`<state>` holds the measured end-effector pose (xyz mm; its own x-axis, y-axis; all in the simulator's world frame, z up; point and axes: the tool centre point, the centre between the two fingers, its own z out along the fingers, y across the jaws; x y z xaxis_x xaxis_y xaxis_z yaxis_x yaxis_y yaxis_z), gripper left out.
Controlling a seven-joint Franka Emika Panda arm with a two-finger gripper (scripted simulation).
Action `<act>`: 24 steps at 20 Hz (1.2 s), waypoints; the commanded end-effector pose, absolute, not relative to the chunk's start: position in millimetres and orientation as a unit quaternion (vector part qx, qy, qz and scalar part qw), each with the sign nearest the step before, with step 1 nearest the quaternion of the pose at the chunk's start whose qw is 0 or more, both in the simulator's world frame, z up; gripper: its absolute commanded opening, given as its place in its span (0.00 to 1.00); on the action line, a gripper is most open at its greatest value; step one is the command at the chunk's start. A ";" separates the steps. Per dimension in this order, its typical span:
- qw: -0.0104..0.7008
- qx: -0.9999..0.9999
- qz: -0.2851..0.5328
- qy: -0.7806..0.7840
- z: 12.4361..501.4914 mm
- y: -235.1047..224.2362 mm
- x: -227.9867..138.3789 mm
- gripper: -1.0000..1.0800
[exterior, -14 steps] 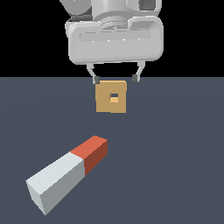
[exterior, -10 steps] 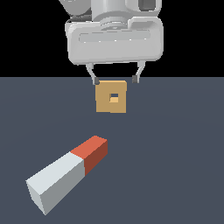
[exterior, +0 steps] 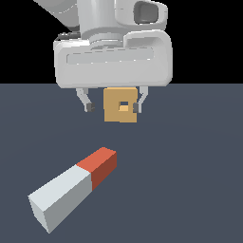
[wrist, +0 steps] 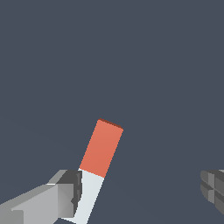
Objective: Insert the peg into the horizontal hole in a box.
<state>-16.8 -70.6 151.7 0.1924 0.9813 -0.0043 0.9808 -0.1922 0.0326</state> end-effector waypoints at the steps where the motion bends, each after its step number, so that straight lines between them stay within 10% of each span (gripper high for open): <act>1: 0.011 0.797 0.006 0.604 135.0 -91.3 -31.6 0.96; 24: 0.000 0.876 -0.001 0.482 62.1 -152.3 -99.9 0.96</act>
